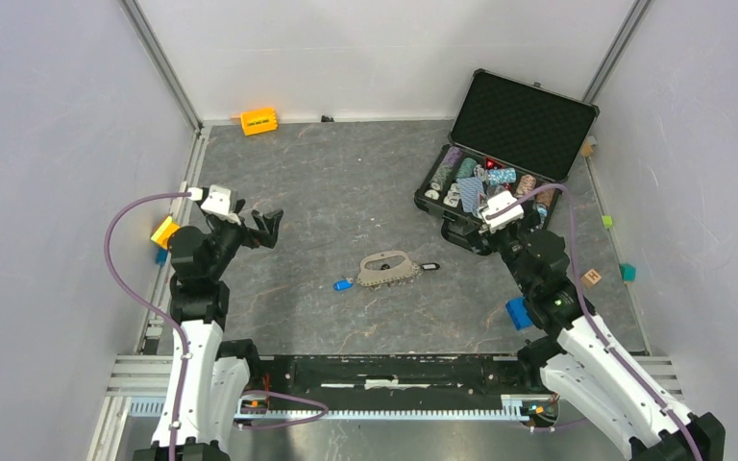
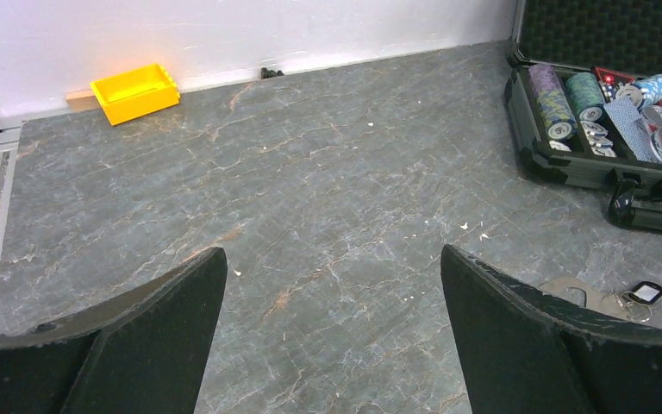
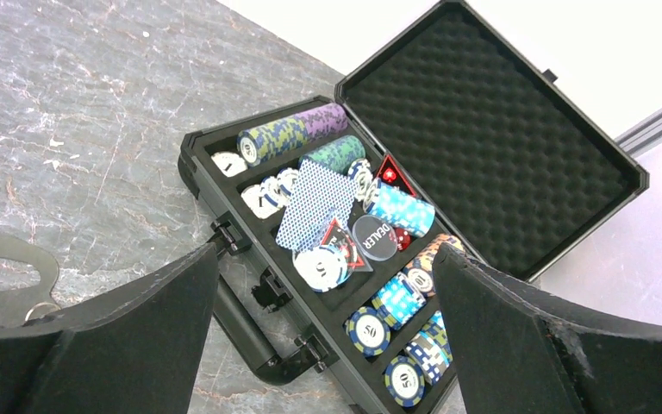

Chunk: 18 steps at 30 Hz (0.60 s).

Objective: Put the keys on the keyring

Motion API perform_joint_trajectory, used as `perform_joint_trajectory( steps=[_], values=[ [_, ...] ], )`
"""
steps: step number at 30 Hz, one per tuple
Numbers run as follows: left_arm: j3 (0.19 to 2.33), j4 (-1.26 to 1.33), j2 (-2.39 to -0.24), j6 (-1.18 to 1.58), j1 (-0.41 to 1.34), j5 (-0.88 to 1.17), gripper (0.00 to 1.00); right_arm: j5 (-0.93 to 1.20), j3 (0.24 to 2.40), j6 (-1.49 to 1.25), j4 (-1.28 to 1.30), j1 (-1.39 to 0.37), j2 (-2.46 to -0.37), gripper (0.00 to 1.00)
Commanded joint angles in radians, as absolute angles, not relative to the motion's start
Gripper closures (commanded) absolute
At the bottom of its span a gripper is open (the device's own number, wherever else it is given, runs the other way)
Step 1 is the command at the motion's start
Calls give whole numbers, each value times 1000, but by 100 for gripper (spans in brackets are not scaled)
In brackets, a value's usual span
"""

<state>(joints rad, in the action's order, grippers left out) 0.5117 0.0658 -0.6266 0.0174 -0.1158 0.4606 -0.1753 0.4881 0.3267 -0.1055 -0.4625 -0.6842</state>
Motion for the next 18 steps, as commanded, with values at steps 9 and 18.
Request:
perform_joint_trajectory(
  steps=[9, 18],
  values=[
    [529, 81, -623, 3, -141, 426, 0, -167, 466, 342, -192, -462, -620, 2],
    [576, 25, -626, 3, -148, 413, 0, -195, 489, 376, -168, -463, -641, 2]
  ],
)
